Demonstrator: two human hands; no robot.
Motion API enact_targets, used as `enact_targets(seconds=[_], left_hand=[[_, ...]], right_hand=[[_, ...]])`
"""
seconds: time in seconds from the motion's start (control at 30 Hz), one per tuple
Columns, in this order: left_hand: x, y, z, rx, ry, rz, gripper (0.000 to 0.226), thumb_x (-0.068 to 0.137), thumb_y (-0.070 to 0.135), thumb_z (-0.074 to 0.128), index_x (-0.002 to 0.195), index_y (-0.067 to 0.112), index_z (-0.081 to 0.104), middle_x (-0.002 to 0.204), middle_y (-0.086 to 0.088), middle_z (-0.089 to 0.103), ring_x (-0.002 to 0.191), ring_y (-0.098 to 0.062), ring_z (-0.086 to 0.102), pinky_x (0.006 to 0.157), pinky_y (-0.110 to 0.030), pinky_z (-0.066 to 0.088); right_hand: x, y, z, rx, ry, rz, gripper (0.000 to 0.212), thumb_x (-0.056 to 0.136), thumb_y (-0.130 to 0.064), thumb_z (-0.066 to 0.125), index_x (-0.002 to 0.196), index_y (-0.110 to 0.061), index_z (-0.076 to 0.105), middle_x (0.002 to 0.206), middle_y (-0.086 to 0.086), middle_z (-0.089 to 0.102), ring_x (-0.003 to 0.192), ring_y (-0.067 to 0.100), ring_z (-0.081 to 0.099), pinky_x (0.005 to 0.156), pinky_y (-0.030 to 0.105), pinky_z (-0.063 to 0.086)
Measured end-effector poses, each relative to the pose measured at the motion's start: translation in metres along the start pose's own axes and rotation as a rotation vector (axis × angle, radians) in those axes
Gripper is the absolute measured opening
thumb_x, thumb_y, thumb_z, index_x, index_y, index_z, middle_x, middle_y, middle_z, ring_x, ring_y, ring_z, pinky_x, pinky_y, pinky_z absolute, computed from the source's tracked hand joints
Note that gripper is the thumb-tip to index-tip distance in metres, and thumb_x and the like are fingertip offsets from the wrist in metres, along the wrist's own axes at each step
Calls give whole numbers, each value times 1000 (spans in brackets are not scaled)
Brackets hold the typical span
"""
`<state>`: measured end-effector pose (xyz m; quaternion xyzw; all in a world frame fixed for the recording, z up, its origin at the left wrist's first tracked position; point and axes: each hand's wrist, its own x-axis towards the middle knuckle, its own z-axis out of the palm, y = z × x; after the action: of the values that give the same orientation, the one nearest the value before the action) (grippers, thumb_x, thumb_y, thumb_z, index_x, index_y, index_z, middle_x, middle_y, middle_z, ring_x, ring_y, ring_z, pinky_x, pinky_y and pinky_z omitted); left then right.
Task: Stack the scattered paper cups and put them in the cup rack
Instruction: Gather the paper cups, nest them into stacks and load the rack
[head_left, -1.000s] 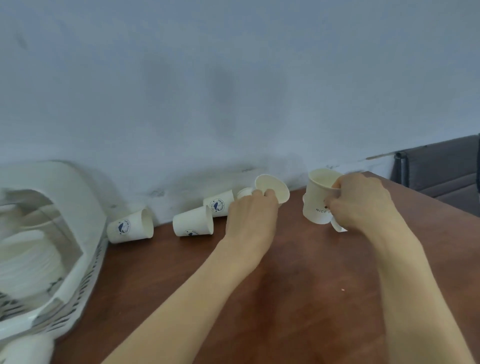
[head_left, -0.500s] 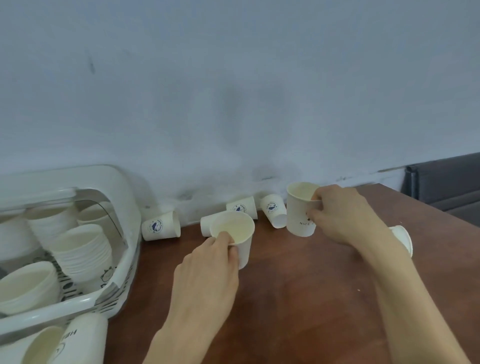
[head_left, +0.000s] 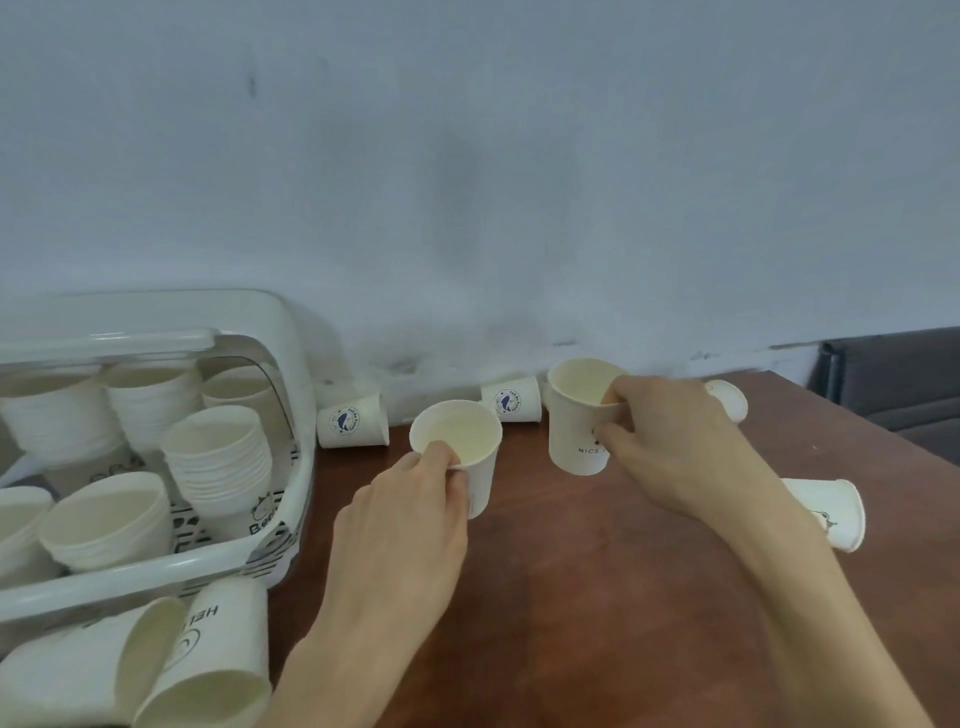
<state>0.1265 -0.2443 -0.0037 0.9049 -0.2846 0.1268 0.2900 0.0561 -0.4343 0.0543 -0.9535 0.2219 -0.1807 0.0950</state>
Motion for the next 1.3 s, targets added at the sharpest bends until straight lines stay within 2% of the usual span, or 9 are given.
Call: enact_targets(seconds=[0.23,0.33,0.47,0.6,0.7,0.83,1.03,1.3], left_hand=[[-2,-11,-31,-8,63,-1,20,98,36,35,91,26,50,81,9,58,80,-23,58,69,-42,48],[-7,-16,-47,-5,90,-1,20,98,35,35,91,25,51,80,8,59,78,-21,58,69,-42,48],[-15,-26,-72,10,117,-5,20,98,36,34,91,27,50,79,8,55,75,-18,56,68,-40,48],[-23,-40,-95,75,134,-34,19,97,38,32,89,29,48,76,11,53,71,-13,51,60,-33,41],[-27,-50,-106,83,140,-57,20,97,37,33,90,29,50,74,12,55,70,-13,55,60,-34,45],[-22,-63,-117,109,161,-115,20,98,36,34,90,27,50,77,10,59,73,-17,57,65,-37,48],[-18,-78,-127,149,166,-146,21,98,35,32,90,26,49,81,8,56,75,-19,52,61,-34,39],[-17,-89,-131,158,146,-167,21,98,34,35,90,23,51,81,4,60,79,-24,56,66,-38,47]], right_hand=[[-16,-36,2,52,33,-6,10,88,-25,49,88,-18,55,83,5,61,83,29,55,72,44,49],[-22,-53,6,43,32,-21,10,89,-29,49,92,-22,55,86,2,61,85,26,55,69,39,46],[-29,-79,8,117,21,-22,9,87,-29,51,92,-24,57,86,1,61,83,26,57,73,42,51],[-34,-107,10,166,9,-47,8,89,-27,51,91,-21,57,81,-3,60,81,21,57,72,42,51],[-34,-126,13,171,21,-73,11,91,-27,50,92,-19,58,80,-3,58,78,20,56,72,40,51],[-32,-149,15,174,39,-100,11,92,-26,48,92,-19,56,82,-2,58,81,21,55,73,39,51],[-34,-174,22,147,44,-78,13,93,-28,47,95,-19,56,85,-1,57,86,24,54,70,36,44],[-45,-179,19,186,13,-114,12,93,-28,47,91,-19,55,80,0,60,80,24,56,71,40,50]])
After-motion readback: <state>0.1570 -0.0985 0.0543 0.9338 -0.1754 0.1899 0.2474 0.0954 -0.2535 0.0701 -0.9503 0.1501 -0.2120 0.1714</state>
